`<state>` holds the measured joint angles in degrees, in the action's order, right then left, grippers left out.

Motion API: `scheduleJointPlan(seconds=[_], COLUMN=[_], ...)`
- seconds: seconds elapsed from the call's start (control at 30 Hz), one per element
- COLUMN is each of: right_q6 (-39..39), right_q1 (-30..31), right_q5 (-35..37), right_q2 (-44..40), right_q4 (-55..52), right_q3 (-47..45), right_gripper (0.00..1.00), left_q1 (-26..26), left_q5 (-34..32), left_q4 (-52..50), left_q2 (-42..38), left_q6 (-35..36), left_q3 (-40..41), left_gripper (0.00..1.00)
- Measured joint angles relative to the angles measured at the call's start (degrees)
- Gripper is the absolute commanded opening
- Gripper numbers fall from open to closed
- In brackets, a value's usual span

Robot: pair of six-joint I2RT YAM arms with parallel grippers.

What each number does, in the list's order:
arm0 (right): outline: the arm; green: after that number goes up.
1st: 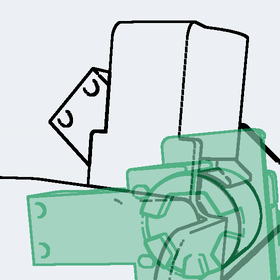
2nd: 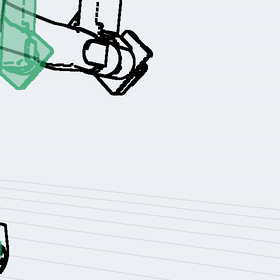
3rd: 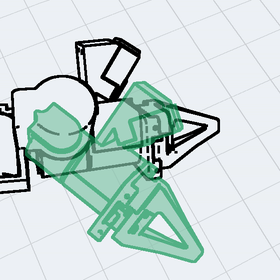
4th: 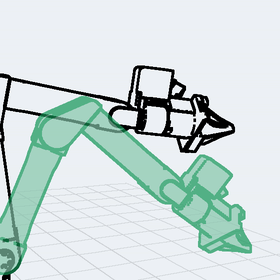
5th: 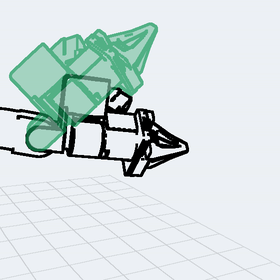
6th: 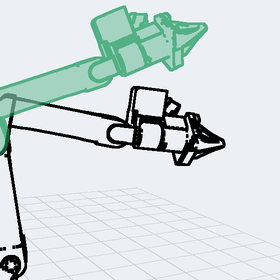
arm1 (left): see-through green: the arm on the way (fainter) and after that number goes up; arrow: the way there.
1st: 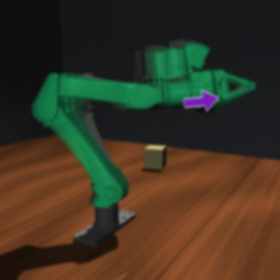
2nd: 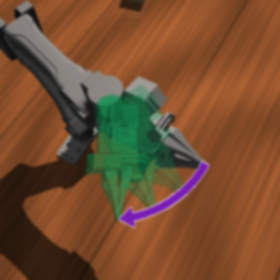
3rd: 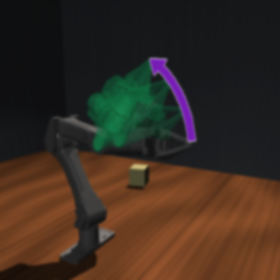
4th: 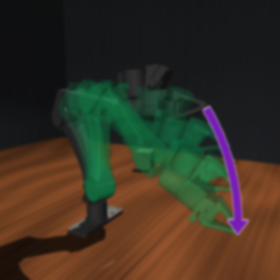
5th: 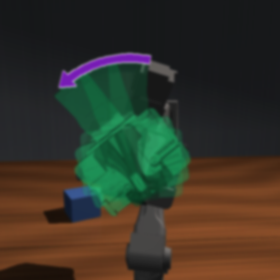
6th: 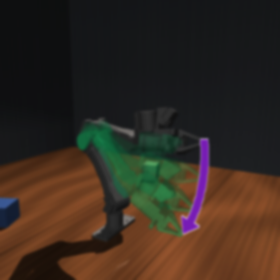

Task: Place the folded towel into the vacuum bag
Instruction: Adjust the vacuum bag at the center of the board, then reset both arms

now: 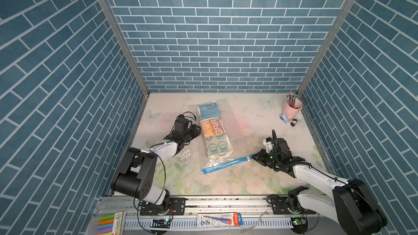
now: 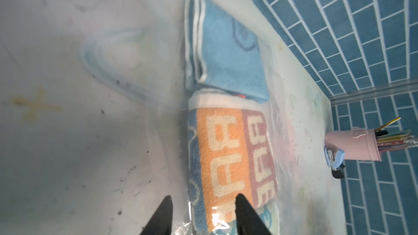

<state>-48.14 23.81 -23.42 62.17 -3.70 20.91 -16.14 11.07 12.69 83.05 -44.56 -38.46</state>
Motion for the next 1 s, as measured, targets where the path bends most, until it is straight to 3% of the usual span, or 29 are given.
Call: scheduleJointPlan(seconds=[0.17,0.37,0.43,0.6,0.7,0.83,1.0], right_q6=[5.46,12.28,15.28,25.77,31.69,39.74,46.12], right_q1=[-2.43,-10.08,-11.47,-11.8,-11.78,-11.8,-12.04], right_q5=[9.88,15.43,18.03,25.31,29.57,36.24,41.83], right_q2=[-3.76,-2.29,-1.25,-0.24,-1.62,-1.09,4.63], right_q4=[-12.76,-16.0,-14.91,-5.75,7.37,22.62,35.6], right_q3=[11.69,21.64,22.69,19.56,11.23,0.07,-2.97], right_gripper=[0.36,0.48,0.49,0.51,0.53,0.57,0.61], left_q1=[2.03,3.93,4.57,6.29,7.23,9.44,12.7], left_q5=[-5.84,-17.92,-23.61,-35.95,-39.91,-41.31,-37.7], left_q4=[-14.45,-29.0,-30.05,-23.78,-15.67,-9.03,-3.04], left_q2=[-9.55,-22.91,-27.5,-35.58,-35.17,-28.7,-20.15], left_q6=[4.13,12.96,16.72,28.06,34.1,37.44,38.14], left_q3=[-5.11,-13.7,-14.32,-7.3,1.14,10.03,12.04], left_gripper=[0.7,0.9,1.0,1.0,0.99,1.0,1.0])
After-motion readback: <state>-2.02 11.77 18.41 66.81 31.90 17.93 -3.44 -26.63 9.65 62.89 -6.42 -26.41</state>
